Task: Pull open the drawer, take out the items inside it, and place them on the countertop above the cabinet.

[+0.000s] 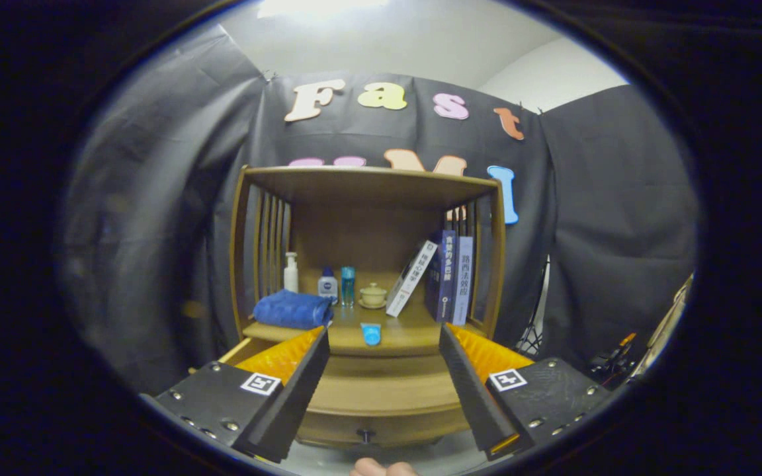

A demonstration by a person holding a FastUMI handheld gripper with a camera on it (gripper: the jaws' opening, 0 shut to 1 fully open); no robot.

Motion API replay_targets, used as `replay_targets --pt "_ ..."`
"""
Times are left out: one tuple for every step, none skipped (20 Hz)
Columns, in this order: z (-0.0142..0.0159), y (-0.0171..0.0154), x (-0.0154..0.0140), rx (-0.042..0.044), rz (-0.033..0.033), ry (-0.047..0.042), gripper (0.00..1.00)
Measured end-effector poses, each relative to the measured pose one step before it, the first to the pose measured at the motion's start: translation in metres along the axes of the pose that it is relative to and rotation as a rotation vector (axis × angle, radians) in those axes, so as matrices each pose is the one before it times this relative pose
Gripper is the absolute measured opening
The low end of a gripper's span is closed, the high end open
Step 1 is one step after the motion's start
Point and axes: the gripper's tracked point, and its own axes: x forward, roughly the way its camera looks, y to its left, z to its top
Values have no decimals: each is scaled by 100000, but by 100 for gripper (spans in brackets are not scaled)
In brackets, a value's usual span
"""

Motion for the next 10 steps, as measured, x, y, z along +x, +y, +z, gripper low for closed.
replay_targets --pt "-1508 249 -288 1730 738 1046 99" --pt "-1509 86 -159 2099 812 1281 99" --pt "-1376 -42 -250 2114 250 1063 99" --pt "-1243 -328 -297 2141 458 835 99" --pt "-1223 -218 -356 2249 445 510 99" --pt "-990 -175 -269 2163 992 49 99" --pt "-865 0 -254 918 1291 340 99" --pt "-978 -316 -155 1145 302 582 99" --pt "-731 -10 -128 912 1033 489 99" --pt "-600 56 14 570 775 662 99"
